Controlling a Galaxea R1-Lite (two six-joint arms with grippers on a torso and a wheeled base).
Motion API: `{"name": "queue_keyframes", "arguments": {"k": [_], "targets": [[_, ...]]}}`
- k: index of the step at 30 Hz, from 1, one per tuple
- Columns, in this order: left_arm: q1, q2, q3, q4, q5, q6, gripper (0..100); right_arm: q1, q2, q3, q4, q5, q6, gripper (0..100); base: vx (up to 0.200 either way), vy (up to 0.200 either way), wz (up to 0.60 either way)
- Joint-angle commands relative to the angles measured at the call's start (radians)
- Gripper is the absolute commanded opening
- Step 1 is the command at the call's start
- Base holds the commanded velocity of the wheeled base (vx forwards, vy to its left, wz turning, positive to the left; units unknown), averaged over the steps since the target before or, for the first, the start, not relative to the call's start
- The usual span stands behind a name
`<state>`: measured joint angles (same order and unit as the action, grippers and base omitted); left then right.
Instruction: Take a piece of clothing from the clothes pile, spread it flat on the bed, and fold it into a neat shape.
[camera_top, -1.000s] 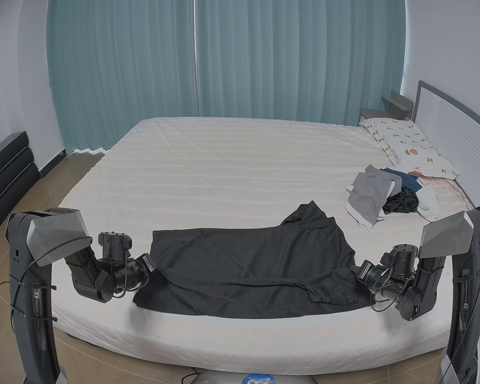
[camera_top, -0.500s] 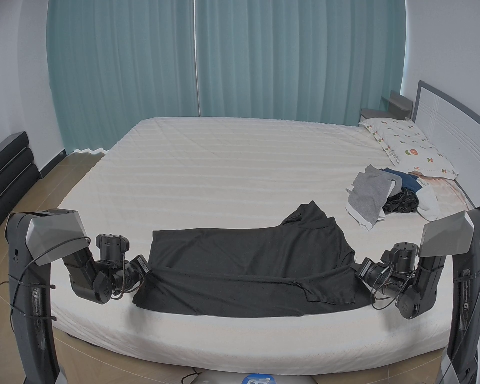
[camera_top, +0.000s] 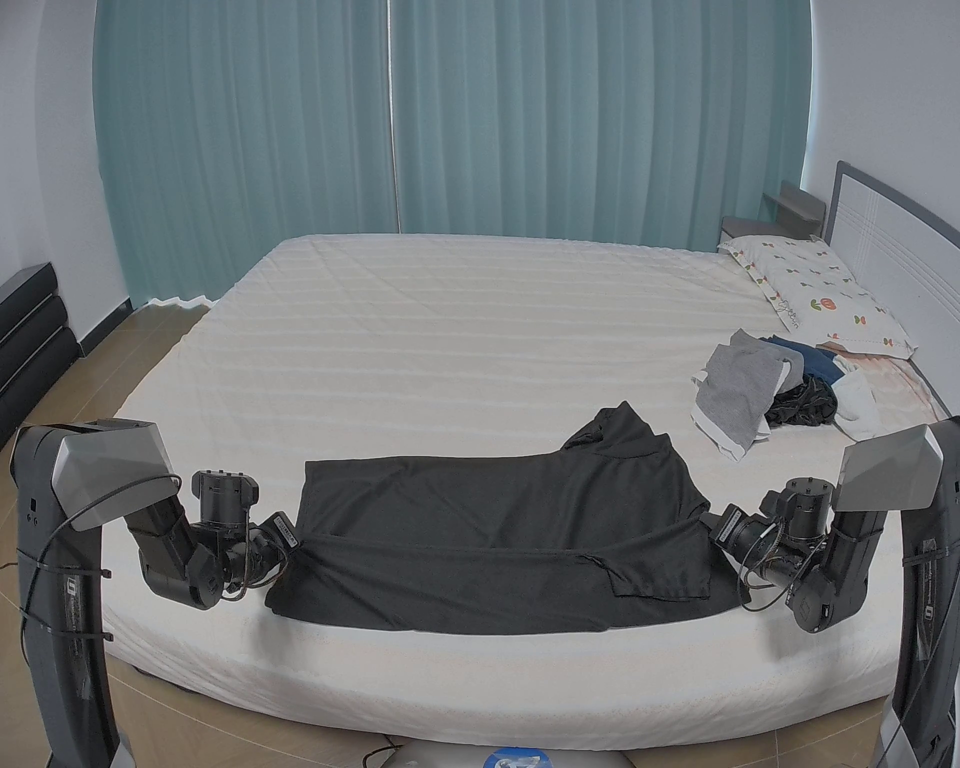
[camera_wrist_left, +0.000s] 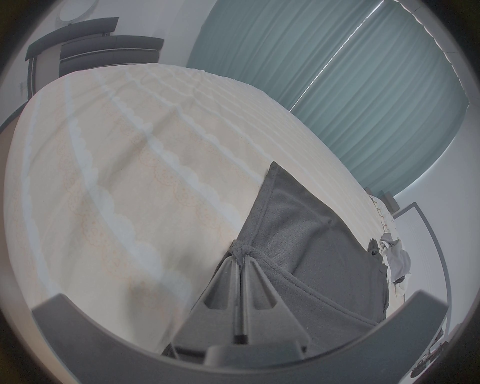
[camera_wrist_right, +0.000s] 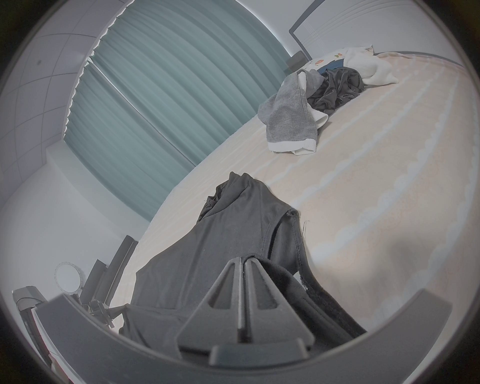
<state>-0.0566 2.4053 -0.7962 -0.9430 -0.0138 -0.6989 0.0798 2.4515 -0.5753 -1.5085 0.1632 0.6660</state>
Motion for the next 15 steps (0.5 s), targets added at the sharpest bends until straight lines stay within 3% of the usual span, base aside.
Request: {"name": "queue_keyframes", "arguments": {"k": [1, 15], "targets": [[0.000, 0.001, 0.000, 0.000, -0.002, -0.002, 0, 0.000, 0.020, -0.014, -0.012, -0.001, 0.000, 0, 0.000, 0.000, 0.00], [-0.005, 0.000, 0.008, 0.000, -0.002, -0.004, 0, 0.006, 0.037, -0.046, -0.045, -0.007, -0.002, 0, 0.000, 0.000, 0.00]]}}
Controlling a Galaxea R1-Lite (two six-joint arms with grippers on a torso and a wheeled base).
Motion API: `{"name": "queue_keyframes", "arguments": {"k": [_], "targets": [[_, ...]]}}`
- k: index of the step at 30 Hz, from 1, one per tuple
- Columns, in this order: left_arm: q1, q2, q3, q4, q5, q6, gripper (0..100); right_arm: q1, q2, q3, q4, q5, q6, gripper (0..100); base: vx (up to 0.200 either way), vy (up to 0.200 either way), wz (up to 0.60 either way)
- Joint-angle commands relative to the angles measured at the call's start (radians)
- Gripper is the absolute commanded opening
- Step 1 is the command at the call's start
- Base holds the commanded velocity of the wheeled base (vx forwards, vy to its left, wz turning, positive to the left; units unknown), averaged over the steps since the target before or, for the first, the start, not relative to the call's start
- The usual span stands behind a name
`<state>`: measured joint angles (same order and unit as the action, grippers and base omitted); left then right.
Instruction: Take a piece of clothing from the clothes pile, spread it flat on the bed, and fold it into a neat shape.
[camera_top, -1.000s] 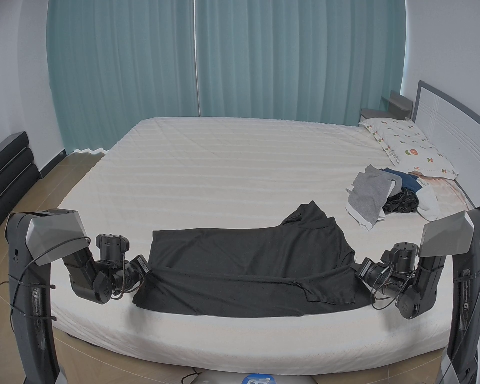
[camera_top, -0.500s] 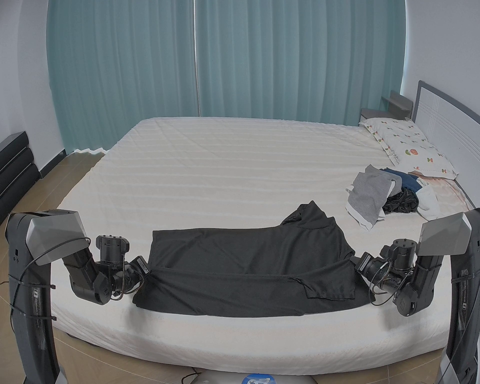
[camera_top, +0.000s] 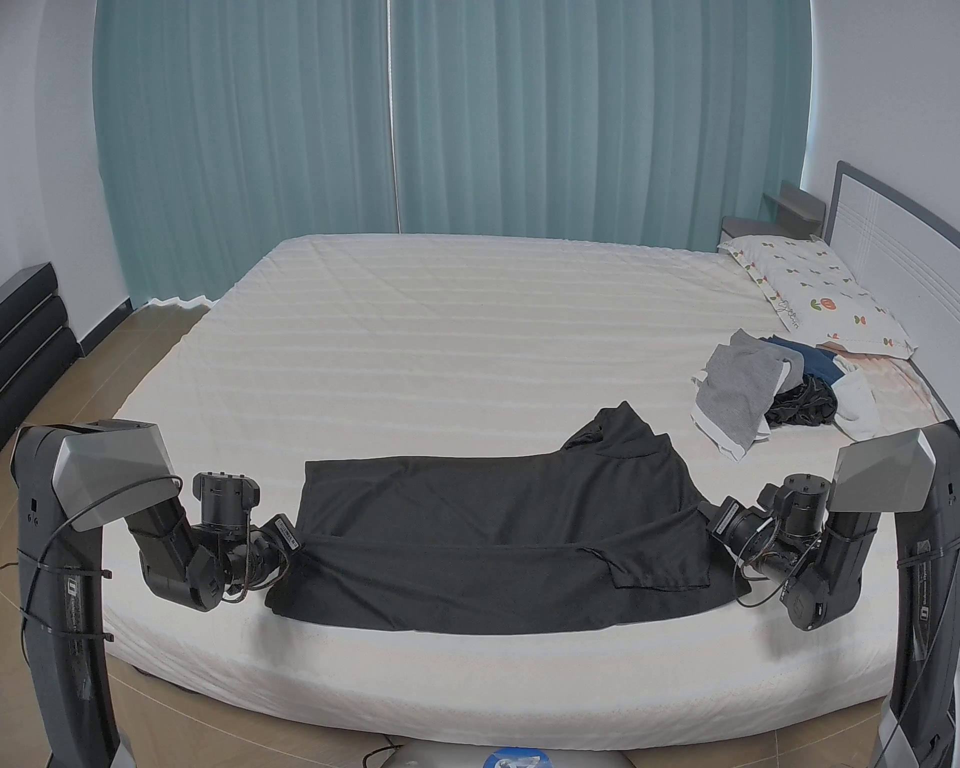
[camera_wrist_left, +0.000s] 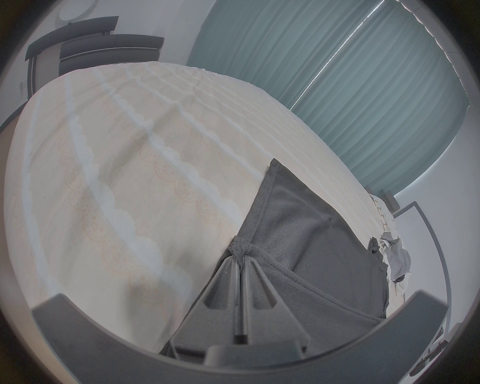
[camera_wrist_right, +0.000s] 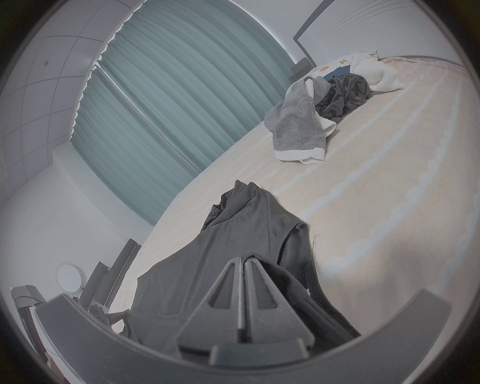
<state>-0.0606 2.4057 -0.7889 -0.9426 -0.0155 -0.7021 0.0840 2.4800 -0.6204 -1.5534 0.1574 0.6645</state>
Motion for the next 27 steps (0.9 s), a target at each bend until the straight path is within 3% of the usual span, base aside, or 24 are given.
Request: {"name": "queue_keyframes", "arguments": {"k": [1, 13, 27], "targets": [[-0.001, 0.000, 0.000, -0.001, -0.001, 0.000, 0, 0.000, 0.010, -0.001, -0.001, -0.001, 0.000, 0, 0.000, 0.000, 0.00], [0.001, -0.023, -0.001, -0.001, -0.004, -0.066, 0, -0.009, 0.034, -0.005, -0.001, -0.006, 0.000, 0, 0.000, 0.000, 0.00], [-0.004, -0.004, -0.012, 0.004, -0.011, -0.068, 0, -0.009, 0.054, -0.010, 0.003, -0.010, -0.002, 0, 0.000, 0.000, 0.00]]}}
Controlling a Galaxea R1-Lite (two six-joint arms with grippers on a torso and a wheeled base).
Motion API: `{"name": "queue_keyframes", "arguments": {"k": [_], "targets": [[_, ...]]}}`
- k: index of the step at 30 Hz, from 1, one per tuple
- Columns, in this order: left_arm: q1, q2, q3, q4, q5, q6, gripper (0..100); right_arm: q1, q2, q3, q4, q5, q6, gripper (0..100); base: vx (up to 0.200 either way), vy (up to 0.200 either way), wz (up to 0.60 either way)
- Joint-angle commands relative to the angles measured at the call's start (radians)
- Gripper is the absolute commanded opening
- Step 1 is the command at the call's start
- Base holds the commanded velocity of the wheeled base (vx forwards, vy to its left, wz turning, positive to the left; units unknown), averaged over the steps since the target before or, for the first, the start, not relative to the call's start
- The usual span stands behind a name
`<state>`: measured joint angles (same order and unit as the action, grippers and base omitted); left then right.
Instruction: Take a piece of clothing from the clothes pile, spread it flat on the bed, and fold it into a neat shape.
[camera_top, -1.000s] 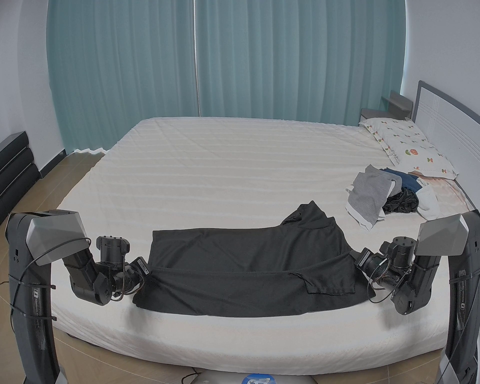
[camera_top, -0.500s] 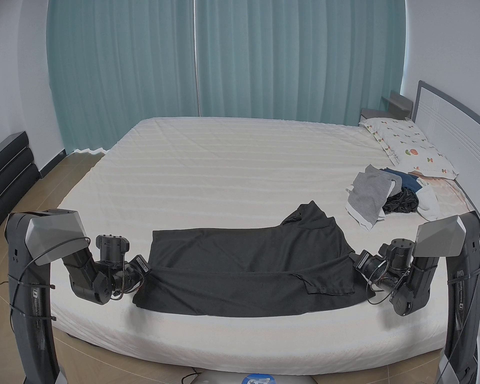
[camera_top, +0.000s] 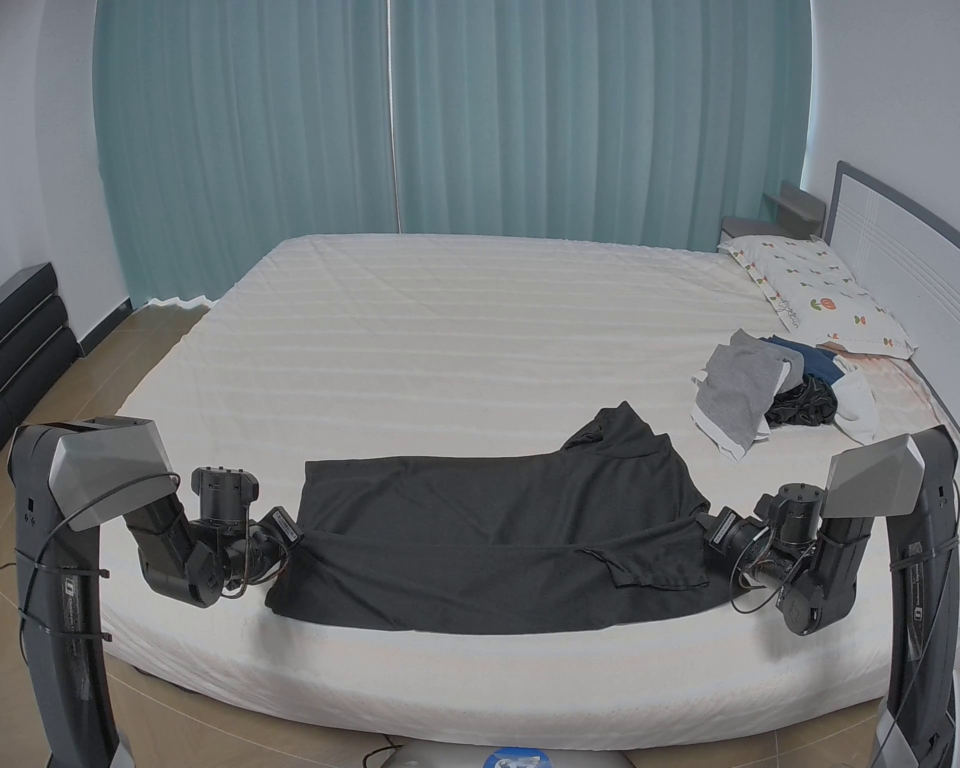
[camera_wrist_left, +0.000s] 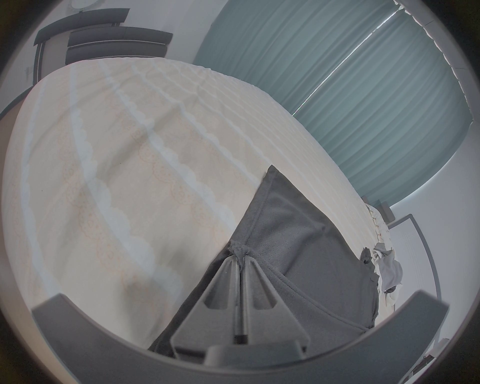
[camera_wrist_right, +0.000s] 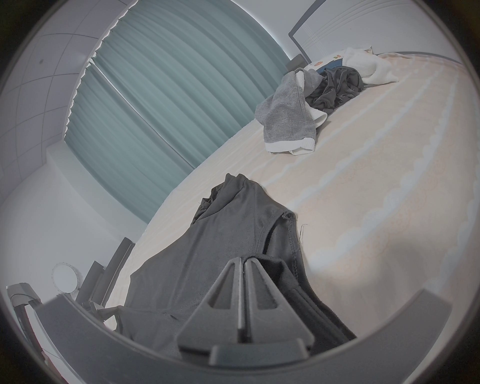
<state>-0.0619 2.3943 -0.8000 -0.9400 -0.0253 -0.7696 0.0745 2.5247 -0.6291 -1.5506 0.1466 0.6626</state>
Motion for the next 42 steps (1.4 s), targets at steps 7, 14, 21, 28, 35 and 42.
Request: {"name": "queue_keyframes", "arguments": {"k": [7, 14, 21, 28, 35, 42], "targets": [[-0.004, 0.017, -0.001, 0.003, 0.001, 0.004, 100, 0.008, 0.019, -0.001, 0.007, 0.001, -0.003, 0, 0.000, 0.000, 0.00], [-0.003, 0.011, 0.007, -0.003, 0.001, 0.003, 100, 0.001, 0.002, 0.012, -0.006, 0.001, 0.000, 100, 0.000, 0.000, 0.00], [0.007, -0.027, 0.018, -0.002, -0.002, 0.003, 100, -0.035, -0.080, 0.065, -0.008, 0.004, 0.034, 100, 0.000, 0.000, 0.00], [0.007, -0.023, 0.025, -0.005, -0.002, 0.003, 100, -0.009, -0.176, 0.181, -0.005, 0.008, 0.055, 100, 0.000, 0.000, 0.00], [0.013, -0.024, 0.024, -0.005, -0.007, -0.016, 100, 0.130, -0.228, 0.293, 0.006, 0.001, 0.112, 100, 0.000, 0.000, 0.00], [0.013, -0.021, 0.018, -0.005, -0.004, -0.037, 100, 0.208, -0.225, 0.290, 0.096, -0.038, 0.178, 100, 0.000, 0.000, 0.00]]}}
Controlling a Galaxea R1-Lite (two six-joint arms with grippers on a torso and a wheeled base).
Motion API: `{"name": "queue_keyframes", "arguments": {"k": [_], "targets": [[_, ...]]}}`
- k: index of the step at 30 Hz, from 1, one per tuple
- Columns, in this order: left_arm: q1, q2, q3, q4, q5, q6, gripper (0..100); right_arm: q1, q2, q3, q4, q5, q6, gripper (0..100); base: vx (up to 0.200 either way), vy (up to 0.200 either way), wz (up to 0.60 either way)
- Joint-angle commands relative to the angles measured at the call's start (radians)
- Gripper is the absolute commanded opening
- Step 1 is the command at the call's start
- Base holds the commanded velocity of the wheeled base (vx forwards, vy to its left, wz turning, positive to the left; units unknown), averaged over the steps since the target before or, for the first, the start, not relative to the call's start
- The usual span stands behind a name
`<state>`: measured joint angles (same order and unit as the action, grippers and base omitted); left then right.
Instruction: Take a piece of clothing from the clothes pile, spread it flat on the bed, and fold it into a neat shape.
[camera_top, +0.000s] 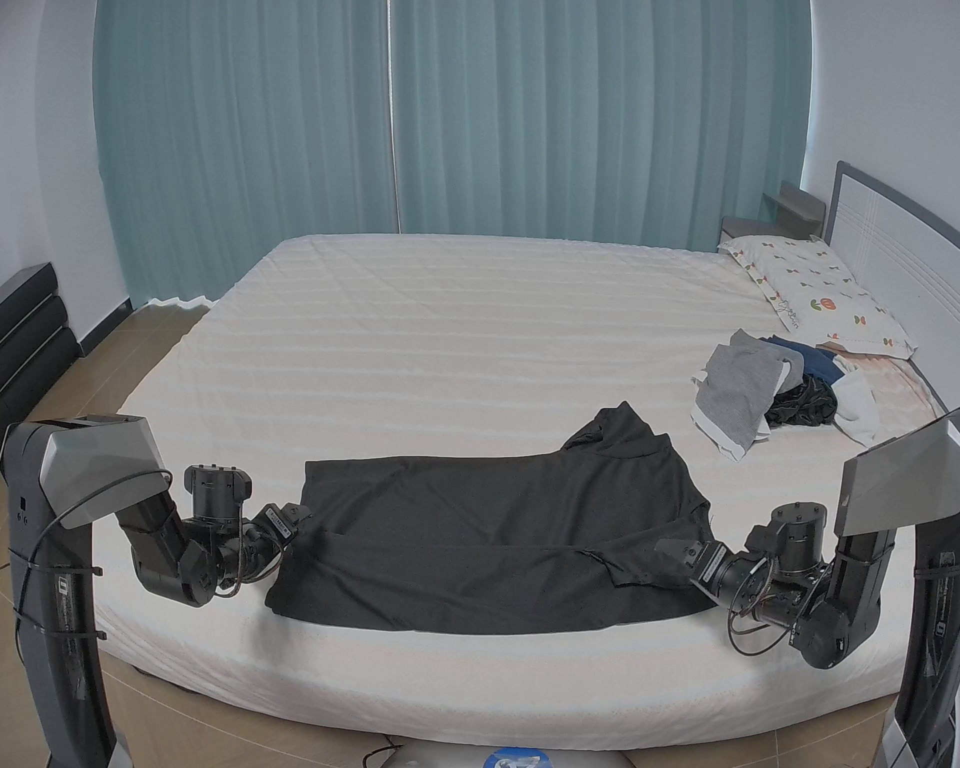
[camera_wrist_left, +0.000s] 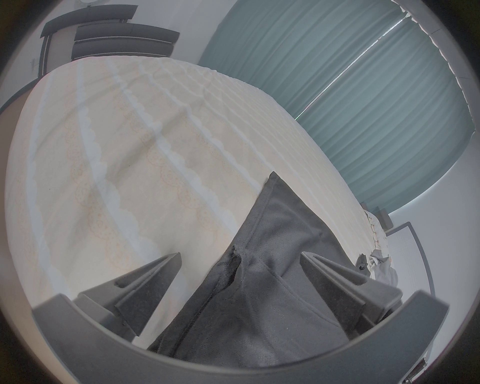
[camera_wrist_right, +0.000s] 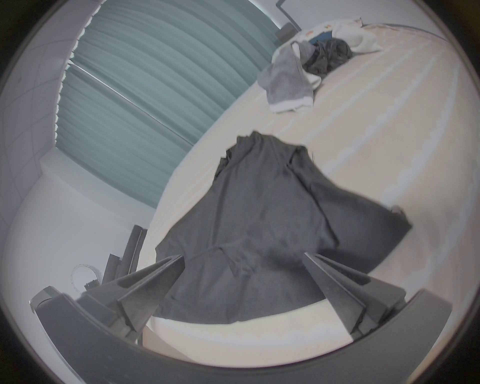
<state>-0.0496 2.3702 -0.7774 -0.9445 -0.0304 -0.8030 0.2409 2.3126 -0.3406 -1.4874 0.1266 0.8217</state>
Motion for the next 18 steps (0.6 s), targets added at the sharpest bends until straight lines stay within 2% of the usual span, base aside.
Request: {"name": "queue_keyframes", "arguments": {"k": [1, 3, 4, 5, 8, 14, 18], "targets": [[0.000, 0.003, -0.005, 0.000, 0.001, -0.004, 100, 0.041, -0.013, 0.000, 0.036, -0.018, 0.020, 100, 0.000, 0.000, 0.00], [0.000, 0.003, -0.005, 0.000, 0.000, -0.004, 100, 0.043, -0.002, 0.009, 0.067, -0.021, 0.053, 100, 0.000, 0.000, 0.00], [0.000, 0.003, -0.005, 0.000, 0.000, -0.005, 100, 0.044, 0.025, 0.032, 0.064, -0.024, 0.109, 100, 0.000, 0.000, 0.00], [0.000, 0.003, -0.005, 0.000, 0.000, -0.005, 100, 0.043, 0.034, 0.060, 0.039, -0.031, 0.148, 100, 0.000, 0.000, 0.00], [0.000, 0.003, -0.006, 0.000, 0.000, -0.005, 100, 0.032, 0.048, 0.101, -0.056, -0.031, 0.180, 100, 0.000, 0.000, 0.00], [-0.006, 0.000, -0.002, 0.000, 0.000, -0.007, 100, 0.035, 0.048, 0.032, -0.073, -0.031, 0.177, 100, 0.000, 0.000, 0.00], [-0.006, 0.003, -0.006, 0.000, 0.000, -0.007, 100, 0.071, 0.082, 0.012, -0.062, -0.033, 0.177, 100, 0.000, 0.000, 0.00]]}}
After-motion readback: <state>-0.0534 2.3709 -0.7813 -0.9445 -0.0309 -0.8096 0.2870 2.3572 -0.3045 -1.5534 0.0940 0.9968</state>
